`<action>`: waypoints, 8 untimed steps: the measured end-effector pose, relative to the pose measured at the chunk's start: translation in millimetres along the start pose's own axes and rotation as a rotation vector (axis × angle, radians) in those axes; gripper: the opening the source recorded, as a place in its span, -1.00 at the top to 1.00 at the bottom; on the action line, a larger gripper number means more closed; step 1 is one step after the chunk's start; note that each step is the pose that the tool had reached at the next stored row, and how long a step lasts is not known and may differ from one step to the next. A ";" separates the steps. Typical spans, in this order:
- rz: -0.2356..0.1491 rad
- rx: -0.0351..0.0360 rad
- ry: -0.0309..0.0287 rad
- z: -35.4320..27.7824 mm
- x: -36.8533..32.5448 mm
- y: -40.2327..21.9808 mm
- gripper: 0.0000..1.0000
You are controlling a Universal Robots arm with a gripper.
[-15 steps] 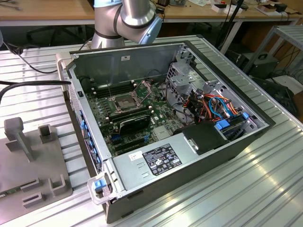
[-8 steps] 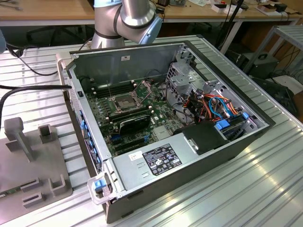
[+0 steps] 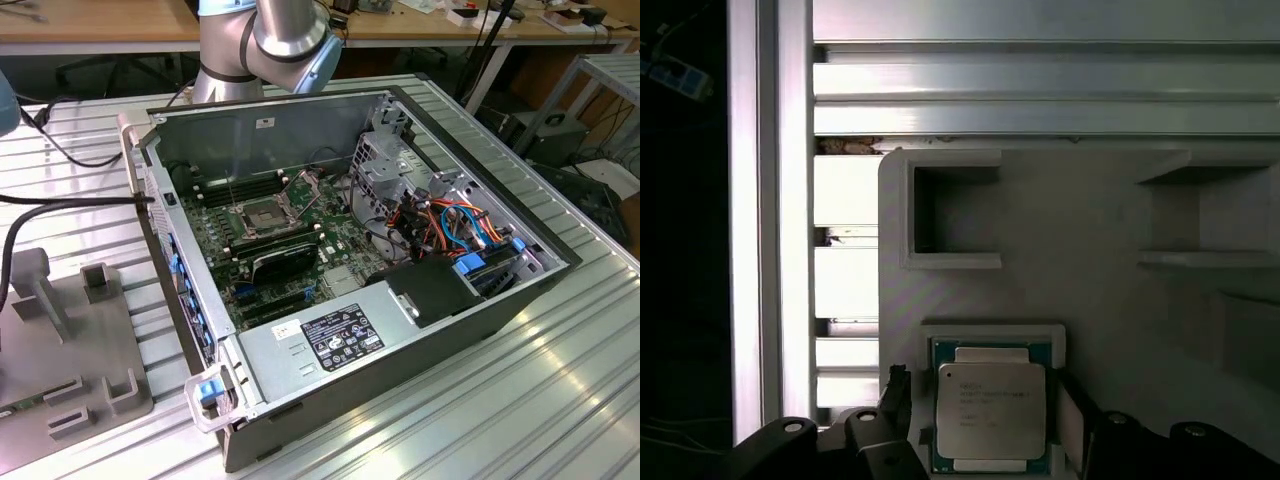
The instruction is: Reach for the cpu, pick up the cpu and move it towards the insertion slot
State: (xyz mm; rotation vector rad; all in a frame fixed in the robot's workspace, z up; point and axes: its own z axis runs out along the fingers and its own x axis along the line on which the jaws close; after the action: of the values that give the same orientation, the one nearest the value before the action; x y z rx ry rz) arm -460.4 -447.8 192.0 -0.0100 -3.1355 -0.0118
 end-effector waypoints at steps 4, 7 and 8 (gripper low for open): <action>0.002 -0.0002 -0.0003 0.6 -2.3 -0.3 -0.35; 0.002 0.0000 -0.0003 2.2 -2.2 -0.8 -0.35; 0.002 0.0006 -0.0004 2.7 -2.2 -0.9 -0.35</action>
State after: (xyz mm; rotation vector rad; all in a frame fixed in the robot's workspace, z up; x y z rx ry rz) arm -458.2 -448.7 189.3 -0.0128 -3.1359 -0.0107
